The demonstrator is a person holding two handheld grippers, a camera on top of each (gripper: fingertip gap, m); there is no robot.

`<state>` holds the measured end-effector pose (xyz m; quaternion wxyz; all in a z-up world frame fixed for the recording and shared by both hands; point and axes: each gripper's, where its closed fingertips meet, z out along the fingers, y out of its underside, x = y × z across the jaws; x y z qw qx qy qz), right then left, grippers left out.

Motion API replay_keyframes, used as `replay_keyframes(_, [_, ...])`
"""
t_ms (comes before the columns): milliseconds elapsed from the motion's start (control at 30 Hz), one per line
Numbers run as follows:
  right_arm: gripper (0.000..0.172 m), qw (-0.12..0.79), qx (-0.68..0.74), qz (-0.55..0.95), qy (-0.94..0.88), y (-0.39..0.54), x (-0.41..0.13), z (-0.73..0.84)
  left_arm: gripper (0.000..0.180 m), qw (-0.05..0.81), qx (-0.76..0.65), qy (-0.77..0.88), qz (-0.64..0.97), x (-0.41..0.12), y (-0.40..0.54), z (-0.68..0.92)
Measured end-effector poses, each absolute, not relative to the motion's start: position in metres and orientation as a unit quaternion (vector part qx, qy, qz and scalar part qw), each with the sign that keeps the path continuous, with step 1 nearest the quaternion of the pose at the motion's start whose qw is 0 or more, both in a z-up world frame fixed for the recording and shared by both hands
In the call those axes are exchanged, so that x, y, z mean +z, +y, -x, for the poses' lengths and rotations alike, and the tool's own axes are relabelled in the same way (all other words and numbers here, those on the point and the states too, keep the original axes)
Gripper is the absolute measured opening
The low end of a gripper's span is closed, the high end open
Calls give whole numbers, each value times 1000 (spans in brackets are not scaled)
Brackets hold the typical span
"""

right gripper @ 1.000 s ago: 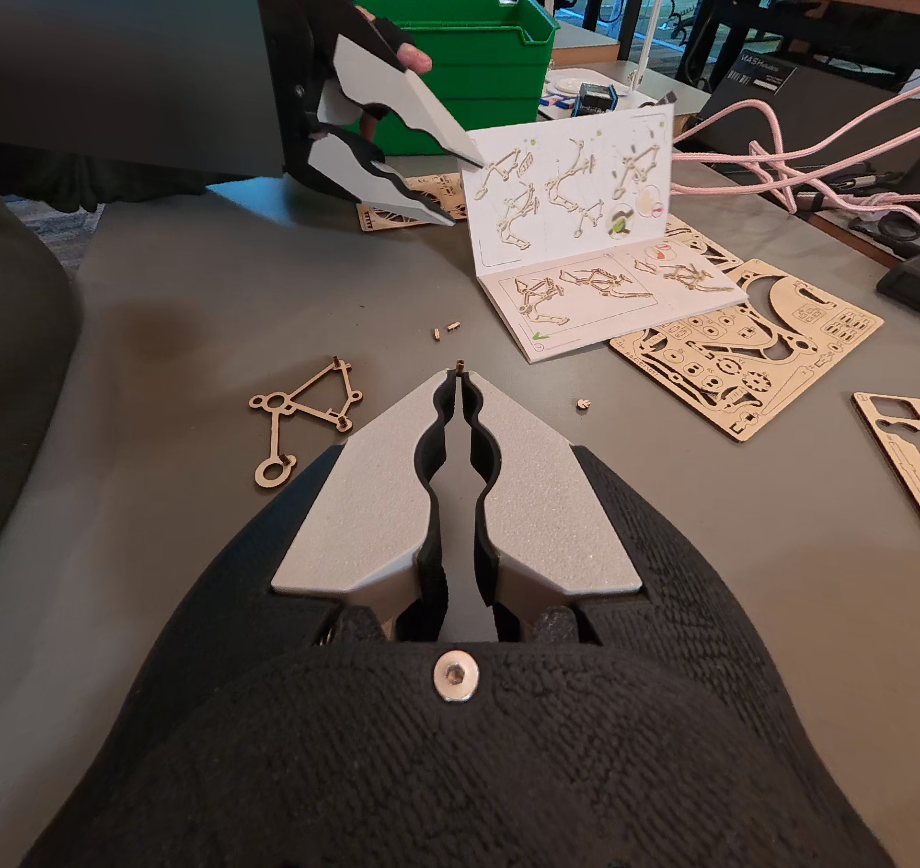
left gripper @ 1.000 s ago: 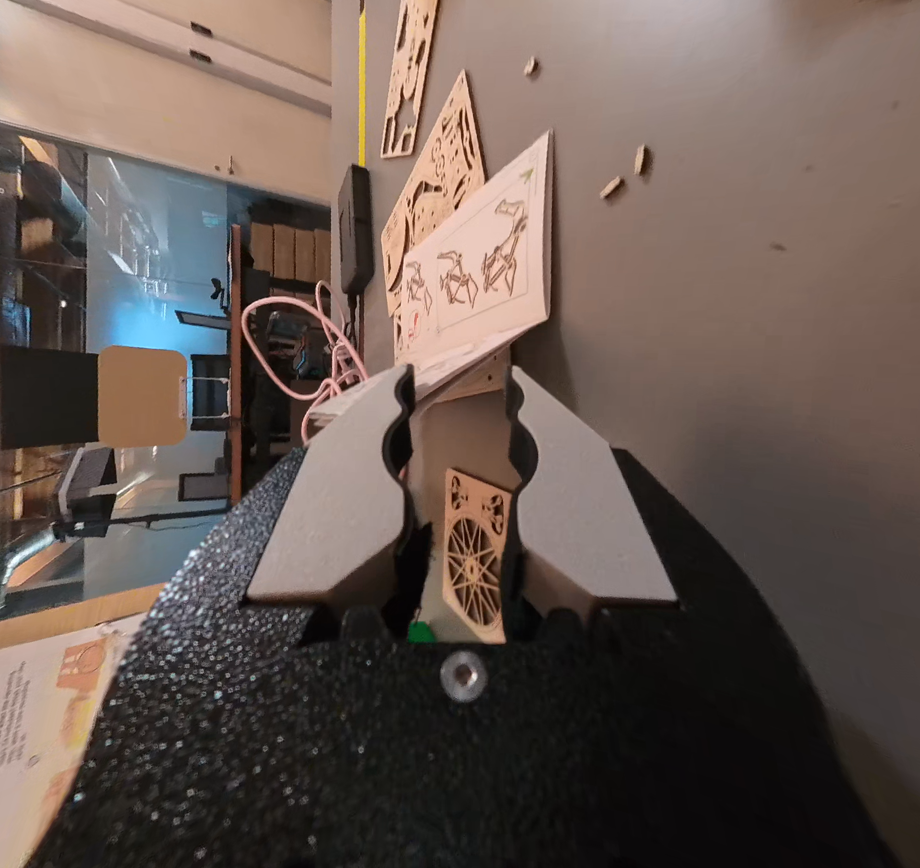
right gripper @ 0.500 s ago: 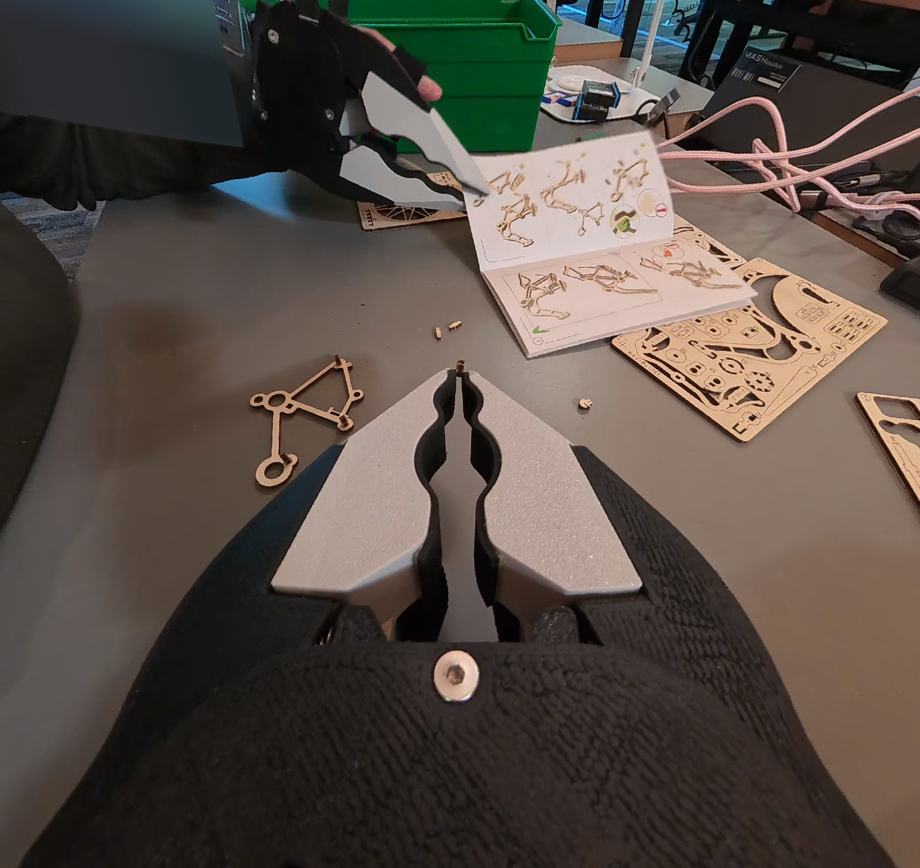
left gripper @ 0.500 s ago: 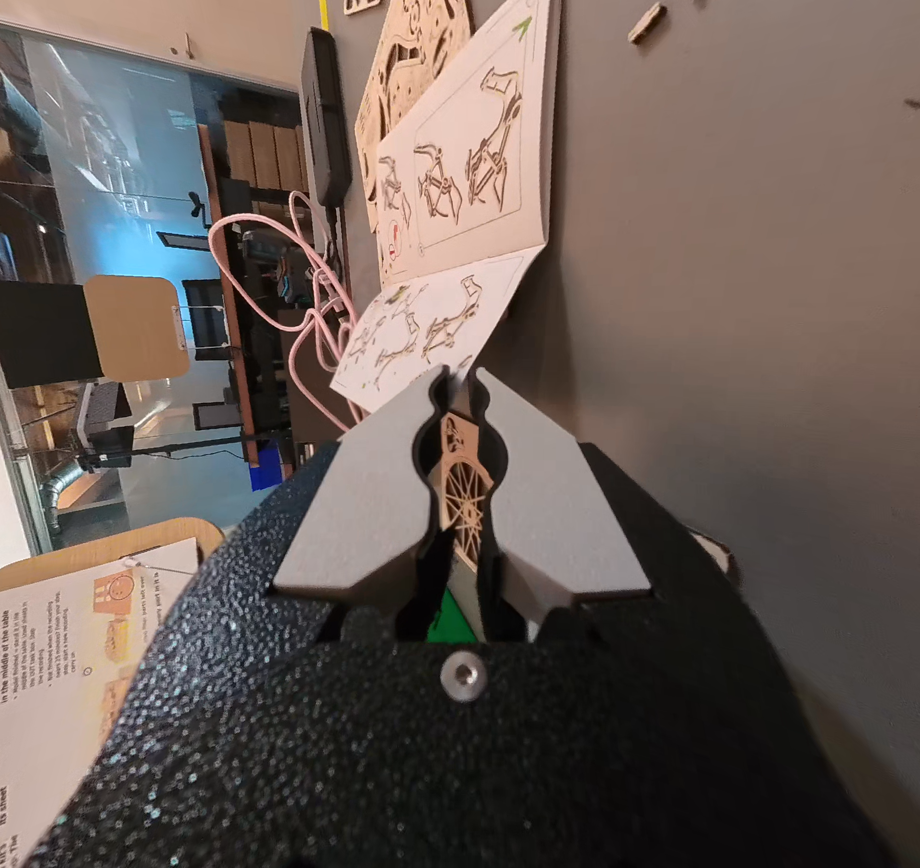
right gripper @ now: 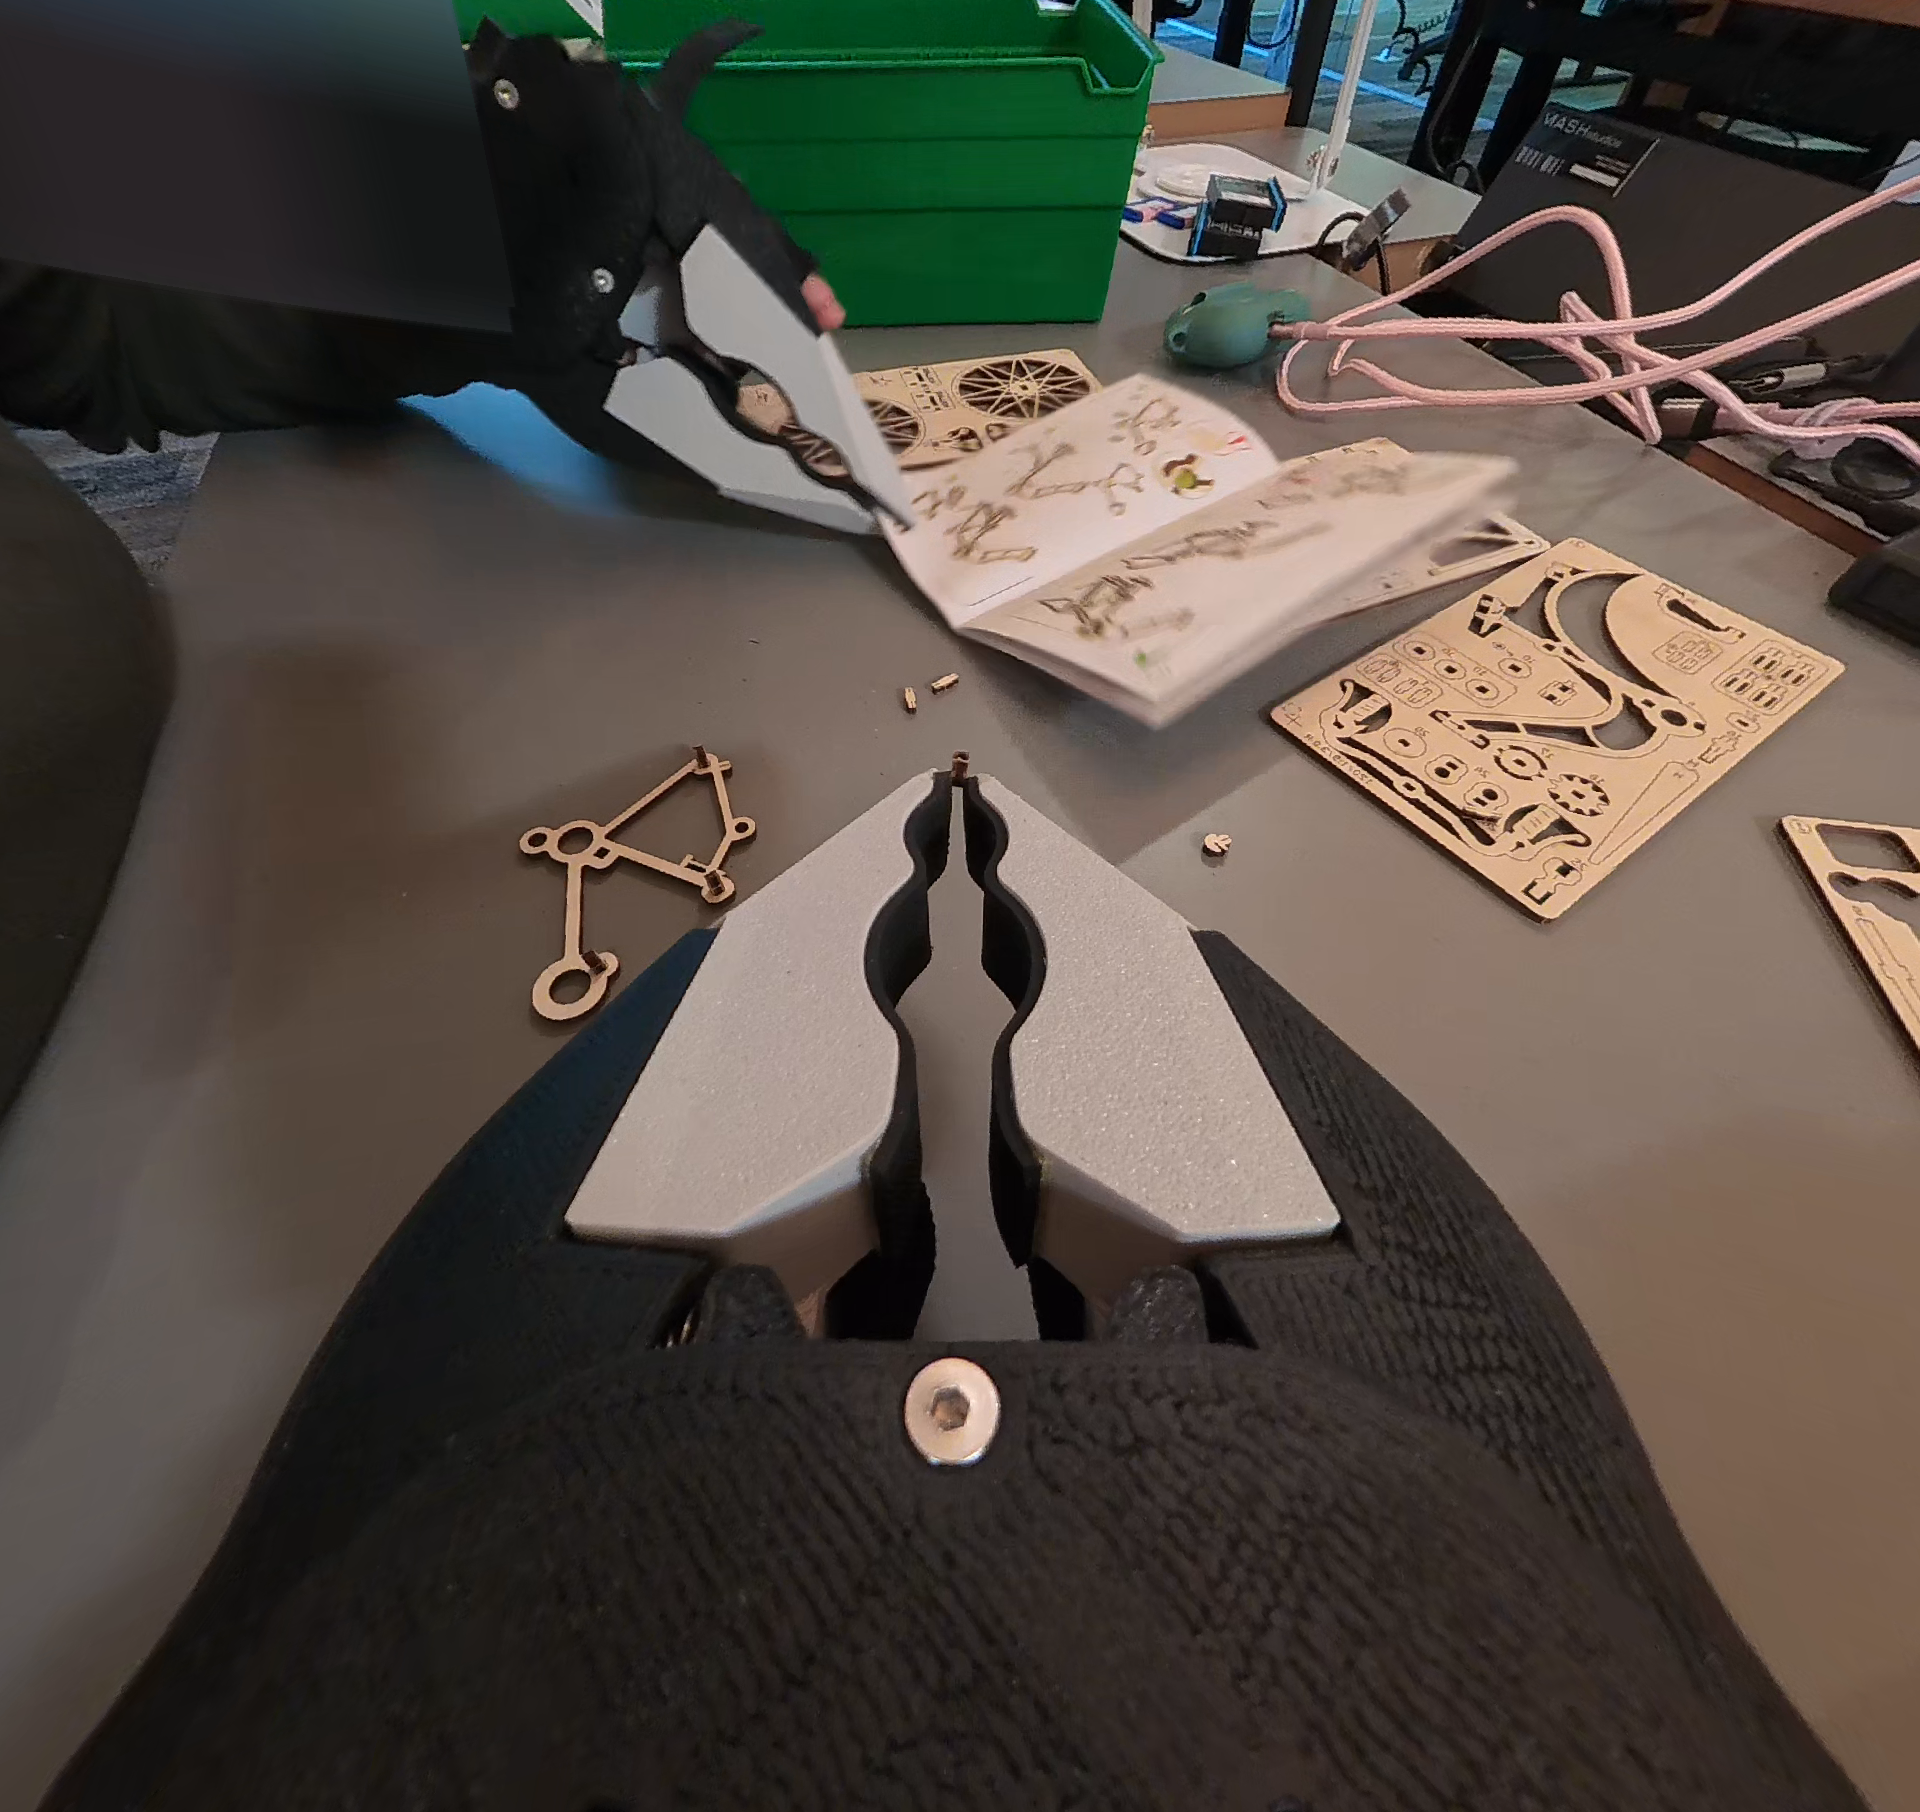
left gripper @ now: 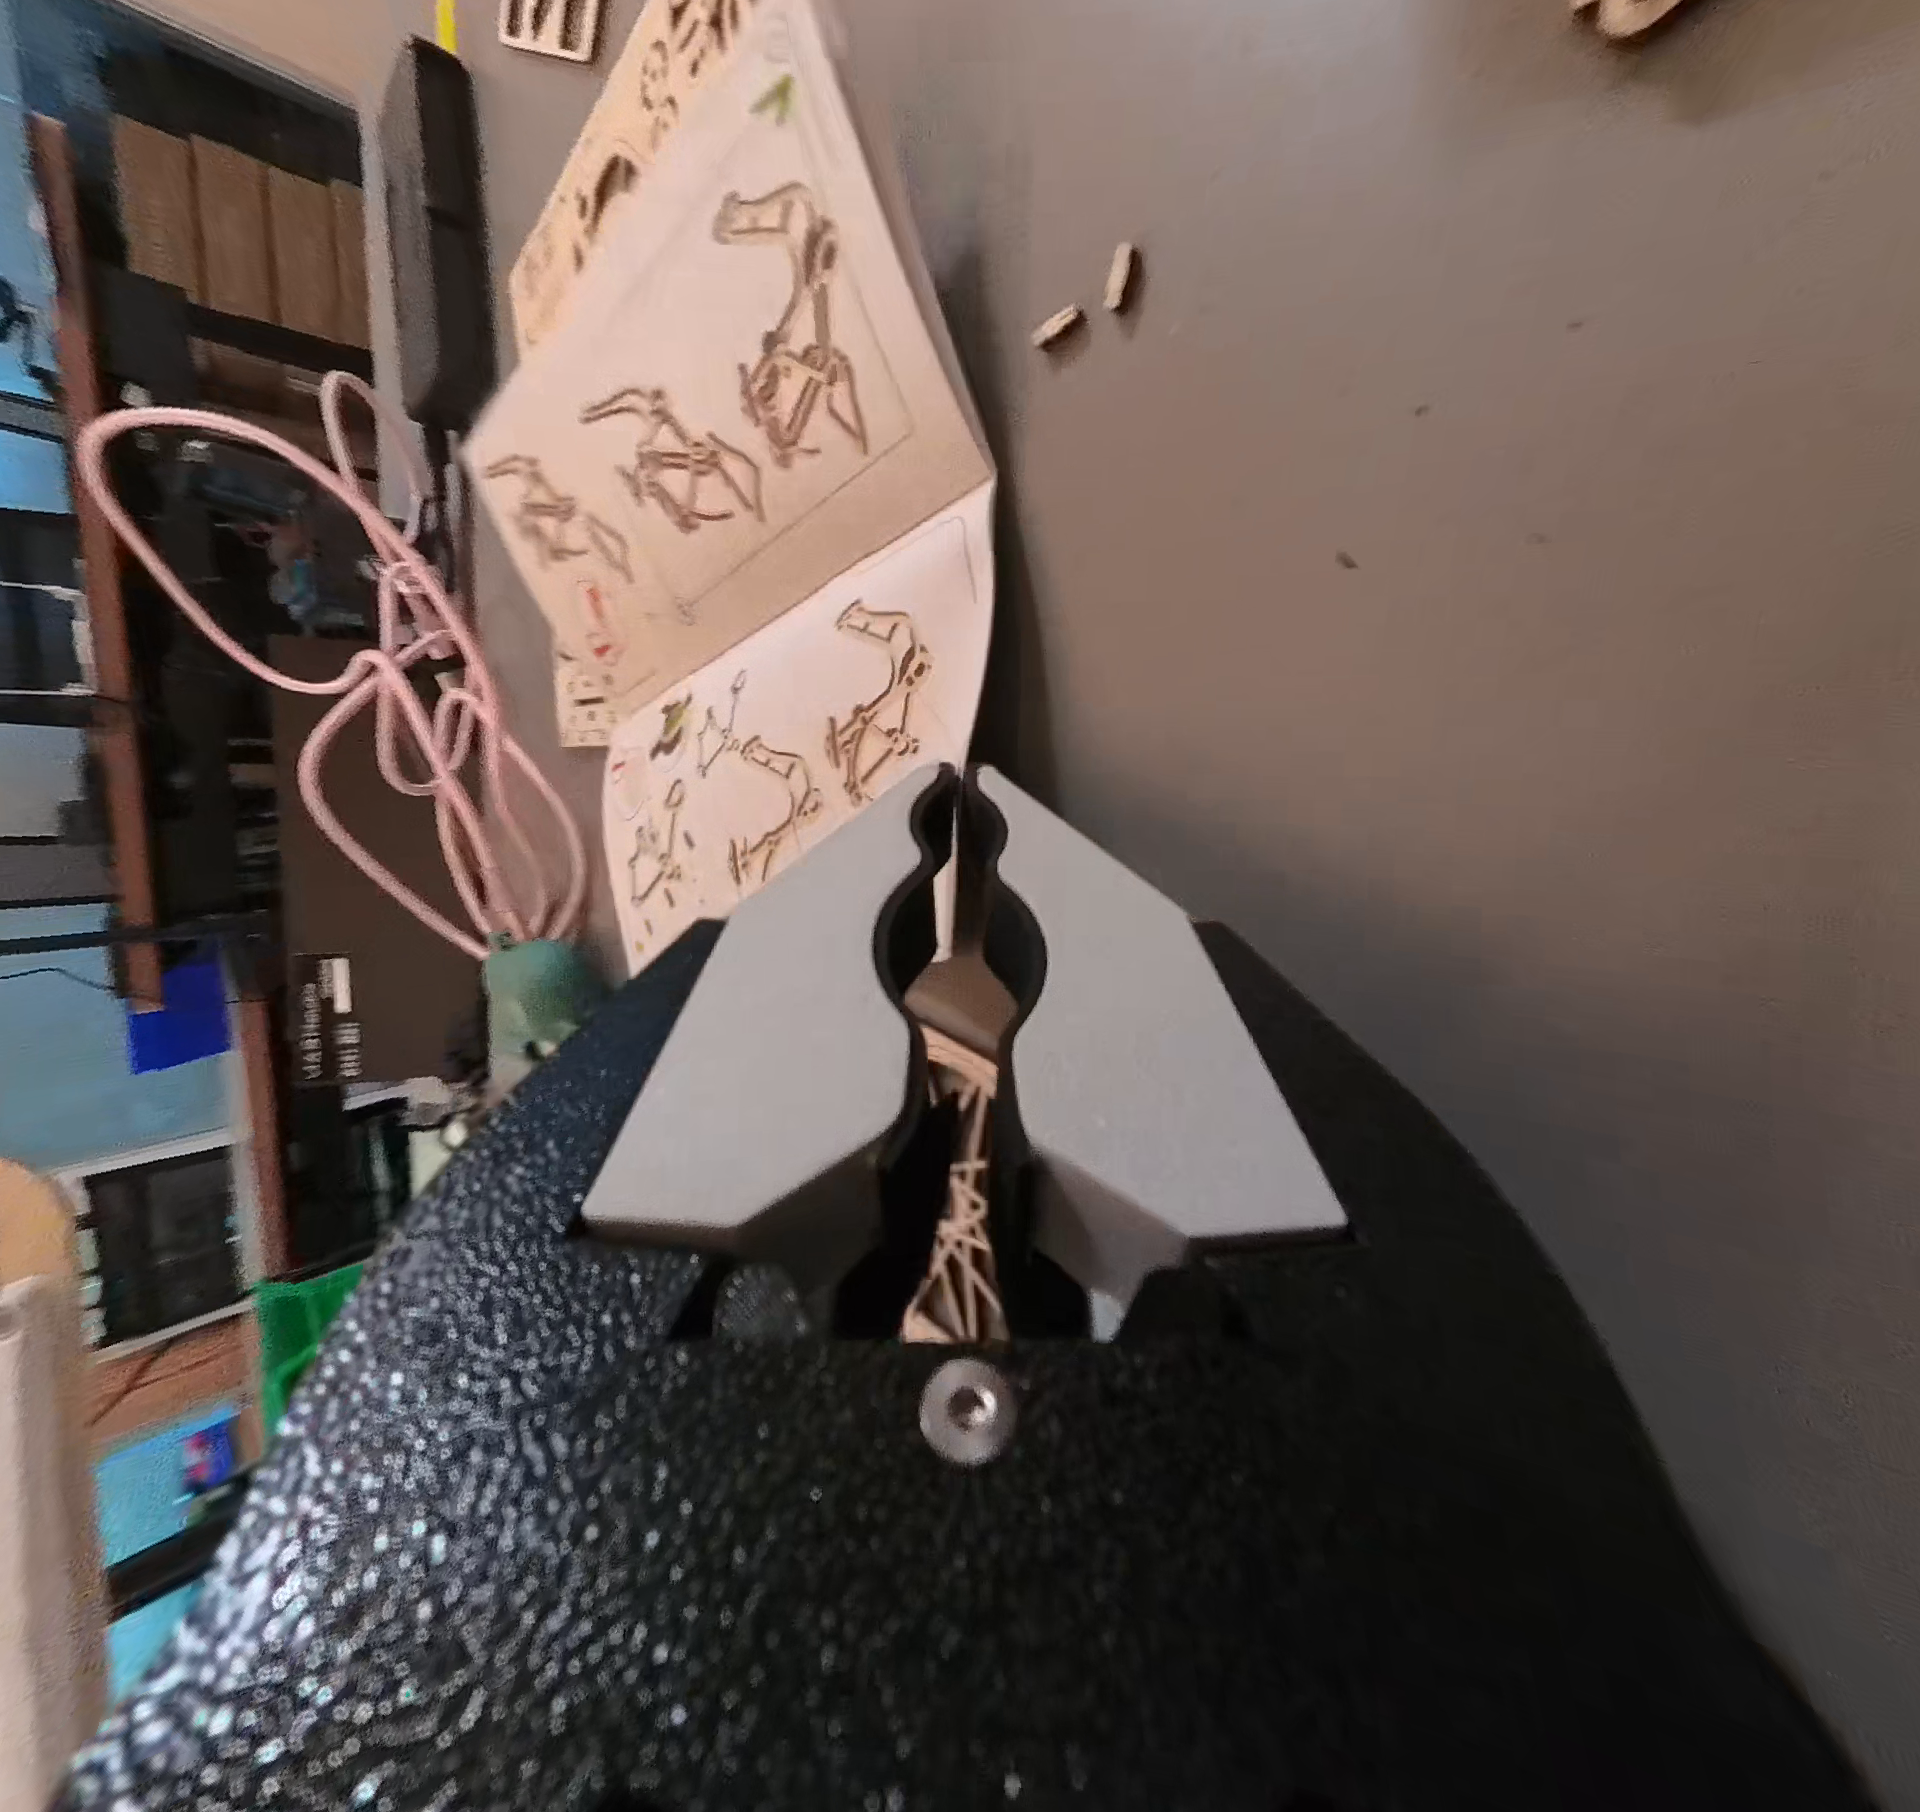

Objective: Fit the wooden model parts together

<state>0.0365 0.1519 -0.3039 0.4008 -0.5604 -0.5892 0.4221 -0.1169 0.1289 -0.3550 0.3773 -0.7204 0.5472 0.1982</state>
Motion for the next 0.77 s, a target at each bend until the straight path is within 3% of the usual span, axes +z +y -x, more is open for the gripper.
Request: replay_keyframes(767, [0, 463, 375, 535, -599, 159, -299, -32, 0, 432, 107, 523, 727, -358, 104, 103])
